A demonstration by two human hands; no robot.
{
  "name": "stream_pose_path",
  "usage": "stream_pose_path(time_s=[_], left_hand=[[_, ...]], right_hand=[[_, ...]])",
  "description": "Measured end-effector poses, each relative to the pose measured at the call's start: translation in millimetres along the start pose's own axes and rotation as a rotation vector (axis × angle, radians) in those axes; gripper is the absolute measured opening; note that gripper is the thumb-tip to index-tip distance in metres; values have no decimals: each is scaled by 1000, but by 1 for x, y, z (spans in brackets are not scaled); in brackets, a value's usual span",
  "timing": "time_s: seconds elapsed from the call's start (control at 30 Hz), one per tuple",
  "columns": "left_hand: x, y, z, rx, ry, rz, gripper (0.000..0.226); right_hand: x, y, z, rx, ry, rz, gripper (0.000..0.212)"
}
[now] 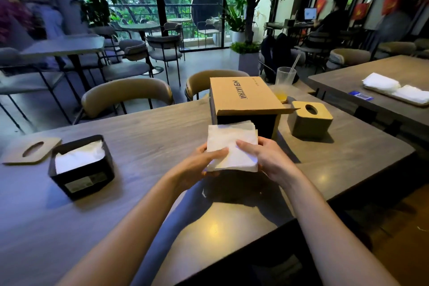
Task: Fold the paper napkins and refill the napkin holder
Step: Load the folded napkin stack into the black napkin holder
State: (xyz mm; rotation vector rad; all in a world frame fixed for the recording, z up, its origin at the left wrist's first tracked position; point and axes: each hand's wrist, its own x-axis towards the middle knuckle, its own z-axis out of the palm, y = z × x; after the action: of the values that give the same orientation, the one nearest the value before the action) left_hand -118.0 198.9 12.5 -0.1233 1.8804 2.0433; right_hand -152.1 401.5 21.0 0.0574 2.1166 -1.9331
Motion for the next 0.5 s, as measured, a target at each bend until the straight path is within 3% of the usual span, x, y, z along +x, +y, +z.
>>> stream_pose_path(time_s=[0.1,0.2,0.33,0.4,0.5], left_hand=[[-21,-14,-23,-91,68,-2,71],[-46,-25,-52,-341,32,-27,66],[-79,-27,-91,-544,20,75,80],[-86,-26,-107,-515,120,161,63],[-91,-32,-127,-211,399,276,45]], right_hand=[[-9,-2,20,95,-202,-89,59],[-13,-7,51,183,-389,-161,53],[-8,-15,102,159,-475,-138,47],[-5,-16,125,95,-478,-139,39],[-4,-11,155,16,-470,-144,29]])
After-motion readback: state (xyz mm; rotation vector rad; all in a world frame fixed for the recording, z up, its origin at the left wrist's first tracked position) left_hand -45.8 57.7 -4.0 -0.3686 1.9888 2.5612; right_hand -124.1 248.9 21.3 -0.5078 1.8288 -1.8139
